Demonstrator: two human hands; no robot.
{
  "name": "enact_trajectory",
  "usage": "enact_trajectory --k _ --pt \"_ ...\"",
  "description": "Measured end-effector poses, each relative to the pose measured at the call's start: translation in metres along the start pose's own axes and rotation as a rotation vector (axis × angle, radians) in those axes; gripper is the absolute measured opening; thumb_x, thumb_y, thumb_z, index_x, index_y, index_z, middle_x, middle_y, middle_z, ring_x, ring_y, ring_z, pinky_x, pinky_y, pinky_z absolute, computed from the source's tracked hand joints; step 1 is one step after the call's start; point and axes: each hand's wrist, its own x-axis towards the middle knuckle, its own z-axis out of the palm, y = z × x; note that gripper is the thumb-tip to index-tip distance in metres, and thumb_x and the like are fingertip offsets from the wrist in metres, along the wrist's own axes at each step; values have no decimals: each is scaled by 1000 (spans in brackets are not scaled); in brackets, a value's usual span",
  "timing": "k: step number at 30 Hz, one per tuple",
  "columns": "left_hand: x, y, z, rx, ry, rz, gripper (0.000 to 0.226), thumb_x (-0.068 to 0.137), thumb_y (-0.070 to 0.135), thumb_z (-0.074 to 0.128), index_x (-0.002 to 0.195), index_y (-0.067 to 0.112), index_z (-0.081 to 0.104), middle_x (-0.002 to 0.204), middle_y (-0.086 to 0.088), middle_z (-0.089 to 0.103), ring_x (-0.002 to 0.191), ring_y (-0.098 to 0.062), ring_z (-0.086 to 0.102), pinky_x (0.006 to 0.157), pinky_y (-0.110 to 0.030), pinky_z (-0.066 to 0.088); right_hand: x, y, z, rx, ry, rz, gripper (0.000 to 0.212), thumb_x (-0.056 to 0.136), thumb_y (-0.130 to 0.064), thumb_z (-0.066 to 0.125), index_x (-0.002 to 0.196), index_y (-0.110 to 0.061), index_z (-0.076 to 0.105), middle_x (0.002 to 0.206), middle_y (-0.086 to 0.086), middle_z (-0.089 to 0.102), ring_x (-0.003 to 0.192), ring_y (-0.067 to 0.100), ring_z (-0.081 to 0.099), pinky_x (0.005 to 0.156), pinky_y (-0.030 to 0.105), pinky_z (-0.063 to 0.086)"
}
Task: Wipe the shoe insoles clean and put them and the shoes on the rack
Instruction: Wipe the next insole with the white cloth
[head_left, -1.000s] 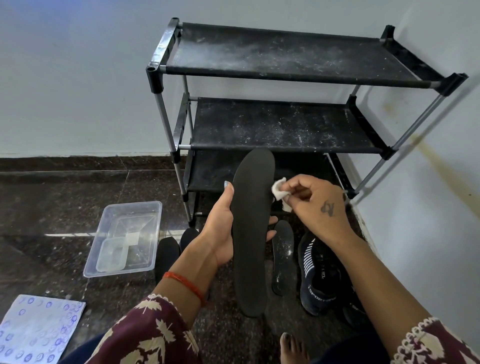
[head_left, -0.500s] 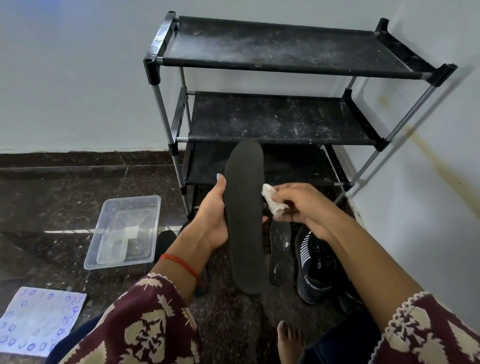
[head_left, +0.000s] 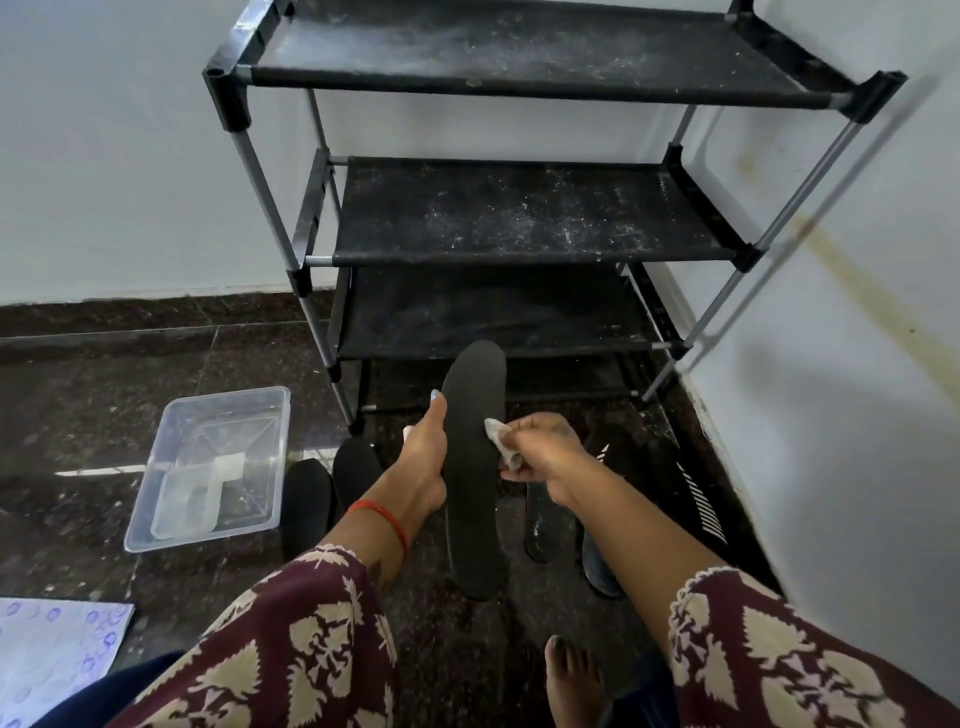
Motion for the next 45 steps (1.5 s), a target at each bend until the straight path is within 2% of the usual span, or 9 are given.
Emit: enact_trajectory --k 2,5,12,18,22,30,33,41,45 --pt "18 -12 1 -1 19 -44 122 40 86 60 143 26 35 138 -6 52 117 -30 57 97 -49 46 14 18 6 55 28 15 6 86 -8 62 80 -10 60 85 10 60 71 16 58 57 29 54" --pt "12 -20 7 29 45 -34 63 89 60 44 132 14 49 129 -10 56 117 -29 55 103 -45 43 39 48 14 5 108 -15 19 85 -15 65 67 -19 57 81 6 62 68 16 57 66 32 56" --pt "79 -66 9 122 138 55 26 97 29 38 105 12 56 111 -15 61 103 -31 60 95 -48 48 100 98 19 -14 224 -15 17 83 -27 67 89 -12 63 90 3 65 77 14 60 58 21 49" --pt "128 -91 8 158 159 32 33 91 33 48 120 17 51 110 -9 60 103 -28 59 95 -48 48 160 129 30 39 262 9 18 78 -30 73 84 -16 64 94 8 69 85 19 65 79 32 55" --pt "160 -102 7 219 148 1 61 74 47 46 128 20 52 121 -7 60 110 -28 57 99 -47 45 192 146 45 85 304 64 19 78 -31 73 82 -16 62 92 8 68 77 17 61 69 27 51" --pt "198 -104 17 291 212 -34 55 85 49 40 128 18 55 134 -11 50 116 -31 53 103 -45 40 226 166 51 29 361 91 18 76 -34 74 76 -20 62 90 8 69 79 22 66 75 34 57" --pt "203 -102 16 338 254 -41 55 92 49 36 135 16 50 140 -11 42 121 -32 48 106 -45 37 228 168 51 -7 355 78 20 79 -32 72 85 -15 66 81 2 64 62 10 59 59 24 52" --pt "286 -142 -13 353 230 -91 102 43 78 29 127 25 55 129 -8 57 111 -34 56 98 -51 43 224 164 49 4 307 41 18 82 -23 69 90 -8 66 64 -7 55 53 1 48 47 13 39" --pt "188 -89 20 446 267 -28 59 91 52 31 138 19 46 141 -13 42 124 -34 44 107 -47 34 217 161 44 -2 340 -5 12 84 -21 65 91 -11 66 66 -8 55 56 1 48 56 17 44"
